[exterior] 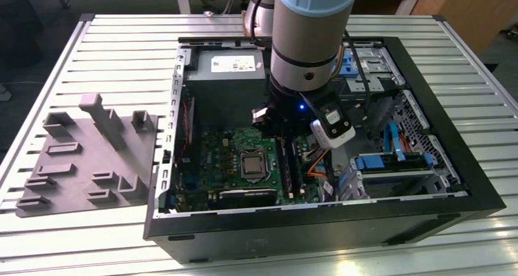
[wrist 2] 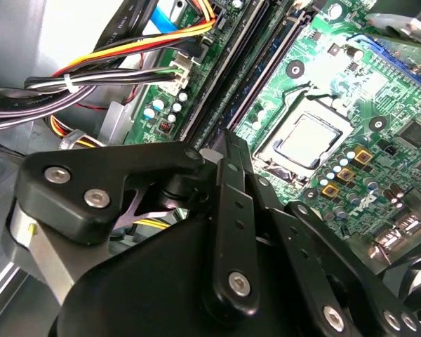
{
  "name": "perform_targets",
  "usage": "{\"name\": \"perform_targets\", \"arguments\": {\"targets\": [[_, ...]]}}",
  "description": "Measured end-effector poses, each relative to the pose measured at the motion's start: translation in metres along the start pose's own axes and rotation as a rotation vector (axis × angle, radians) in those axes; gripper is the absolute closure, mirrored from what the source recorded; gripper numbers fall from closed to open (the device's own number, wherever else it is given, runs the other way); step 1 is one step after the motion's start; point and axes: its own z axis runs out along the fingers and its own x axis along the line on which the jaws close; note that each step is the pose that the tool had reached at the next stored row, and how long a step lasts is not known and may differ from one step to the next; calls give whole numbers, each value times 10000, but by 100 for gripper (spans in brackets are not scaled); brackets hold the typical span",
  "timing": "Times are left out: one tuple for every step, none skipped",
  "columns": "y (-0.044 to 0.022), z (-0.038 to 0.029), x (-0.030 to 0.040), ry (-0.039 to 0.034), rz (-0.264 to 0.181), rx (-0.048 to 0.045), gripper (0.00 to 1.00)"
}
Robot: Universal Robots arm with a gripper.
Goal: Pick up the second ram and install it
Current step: 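Insert the second ram into the second slot, then press down the second ram until it locks into place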
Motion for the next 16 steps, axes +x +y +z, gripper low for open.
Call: {"name": "perform_targets", "arguments": {"targets": [[0,0,0,0,0,0,89],[0,0,0,0,0,1,89],[0,-1,0,0,0,2,89],[0,-1,0,0,0,2,89],[0,-1,0,0,0,3,89],[1,-1,-1,1,-2,4,89],[4,-1,0,0,-1,4,89],[7,-1,0,0,0,3,89],[13,0,0,0,0,2,89],[18,0,0,0,0,1,89],[23,0,0,0,-1,3,89],[29,1,0,-1,0,2,89],[34,1,0,-1,0,2,89],[39,1,1,0,0,2,89],[43,2,1,0,0,1,89],[47,2,1,0,-1,1,89]]}}
